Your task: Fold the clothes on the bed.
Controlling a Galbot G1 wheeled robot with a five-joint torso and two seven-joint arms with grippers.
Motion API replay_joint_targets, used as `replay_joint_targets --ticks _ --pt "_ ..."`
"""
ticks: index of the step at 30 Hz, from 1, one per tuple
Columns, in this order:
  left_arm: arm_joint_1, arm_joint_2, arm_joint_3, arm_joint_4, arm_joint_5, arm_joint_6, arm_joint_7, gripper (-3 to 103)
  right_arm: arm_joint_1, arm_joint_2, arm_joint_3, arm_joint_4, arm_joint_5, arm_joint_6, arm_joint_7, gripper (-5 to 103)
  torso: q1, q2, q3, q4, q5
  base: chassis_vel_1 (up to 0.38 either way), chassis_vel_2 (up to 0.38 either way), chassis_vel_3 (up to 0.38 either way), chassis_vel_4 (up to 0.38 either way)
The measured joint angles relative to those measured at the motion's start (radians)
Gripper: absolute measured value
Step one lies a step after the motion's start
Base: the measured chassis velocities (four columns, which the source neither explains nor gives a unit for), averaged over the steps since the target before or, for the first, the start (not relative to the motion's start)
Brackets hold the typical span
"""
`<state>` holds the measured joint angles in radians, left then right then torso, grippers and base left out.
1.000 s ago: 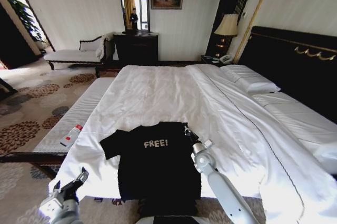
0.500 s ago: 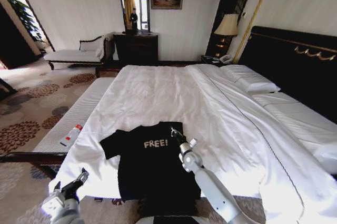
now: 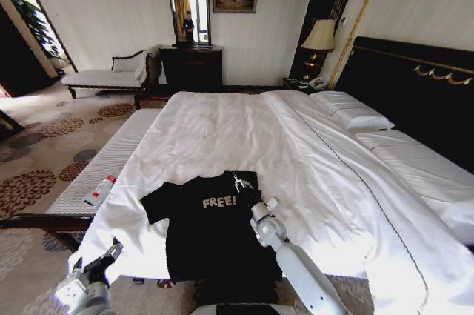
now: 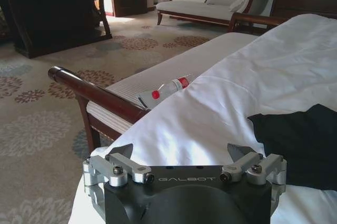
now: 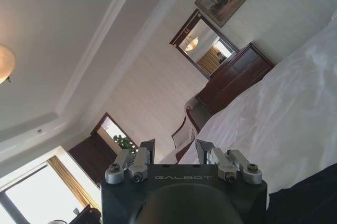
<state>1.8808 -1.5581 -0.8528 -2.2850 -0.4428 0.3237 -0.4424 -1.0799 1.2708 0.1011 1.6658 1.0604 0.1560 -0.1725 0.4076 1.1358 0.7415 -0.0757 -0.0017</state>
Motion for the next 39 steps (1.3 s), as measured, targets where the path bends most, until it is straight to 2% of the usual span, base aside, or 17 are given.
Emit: replay_joint_targets --ticks 1,2,3,4,6,7,10,11,12,16,22,26,31,39 --pt "-0.001 -0.002 0.006 -0.001 0.004 0.0 0.0 100 -0.016 -0.005 0.014 0.021 0.012 0.0 0.019 48 0.0 0.0 0.0 0.0 -0.0001 0.0 0.0 0.0 0.0" --pt "-0.001 -0.002 0.006 -0.001 0.004 0.0 0.0 100 -0.016 -0.005 0.014 0.021 0.012 0.0 0.019 48 0.0 0.0 0.0 0.0 -0.0001 0.0 0.0 0.0 0.0" --pt "-0.002 -0.002 0.01 -0.003 0.007 0.0 0.0 100 -0.027 -0.009 0.025 0.027 0.025 -0.001 0.041 54 0.0 0.0 0.0 0.0 0.0 0.0 0.0 0.0 0.0" --pt "-0.002 -0.003 0.013 -0.004 0.008 0.0 0.0 100 -0.035 -0.012 0.035 0.027 0.036 -0.006 0.066 54 0.0 0.0 0.0 0.0 0.0 0.0 0.0 0.0 0.0" --pt "-0.003 -0.003 0.016 -0.006 0.008 0.0 0.0 100 -0.045 -0.019 0.051 0.01 0.055 -0.028 0.116 65 0.0 0.0 0.0 0.0 0.0 0.0 0.0 0.0 0.0" --pt "-0.003 -0.003 0.016 -0.006 0.008 0.0 0.0 100 -0.045 -0.019 0.051 0.01 0.055 -0.028 0.116 65 0.0 0.0 0.0 0.0 0.0 0.0 0.0 0.0 0.0" --pt "-0.002 -0.003 0.016 -0.008 0.009 -0.001 0.0 100 -0.052 -0.028 0.066 -0.02 0.133 -0.089 0.21 81 0.0 0.0 0.0 0.0 0.0 0.0 0.0 0.0 0.0" --pt "0.0 -0.003 0.016 -0.009 0.009 -0.002 0.0 100 -0.051 -0.027 0.07 -0.027 0.164 -0.103 0.238 81 0.0 0.0 0.0 0.0 0.0001 0.0 0.0 0.0 0.0" --pt "0.0 -0.003 0.016 -0.009 0.009 -0.002 0.0 100 -0.051 -0.027 0.07 -0.027 0.164 -0.103 0.238 81 0.0 0.0 0.0 0.0 0.0001 0.0 0.0 0.0 0.0" --pt "0.006 -0.002 0.006 -0.013 0.003 -0.007 0.0 100 -0.048 -0.026 0.087 -0.035 0.171 -0.114 0.271 99 0.0 0.0 0.0 0.0002 0.0 0.0 0.0 0.0 0.0" --pt "0.008 -0.002 -0.001 -0.013 -0.004 -0.011 -0.001 100 -0.054 -0.029 0.094 -0.028 0.15 -0.12 0.302 100 0.0 0.0 0.0 0.0001 0.0 0.0 0.0 0.0 0.0" --pt "0.005 -0.002 0.0 -0.01 -0.005 -0.011 0.0 100 -0.055 -0.031 0.099 -0.032 0.132 -0.151 0.378 100 0.0 0.0 0.0 0.0 0.0 0.0 0.0 0.0 0.0" --pt "-0.001 -0.002 0.007 -0.006 -0.003 -0.011 -0.001 100 -0.049 -0.038 0.098 -0.026 0.132 -0.195 0.428 100 0.0 0.0 0.0 0.0 0.0 0.0 0.0 0.0 0.0" --pt "-0.007 0.0 0.008 0.002 -0.003 -0.011 -0.001 100 -0.063 -0.044 0.088 0.033 0.14 -0.234 0.429 100 0.0 0.0 0.0 0.0001 -0.0001 0.0 0.0 0.0 0.0"
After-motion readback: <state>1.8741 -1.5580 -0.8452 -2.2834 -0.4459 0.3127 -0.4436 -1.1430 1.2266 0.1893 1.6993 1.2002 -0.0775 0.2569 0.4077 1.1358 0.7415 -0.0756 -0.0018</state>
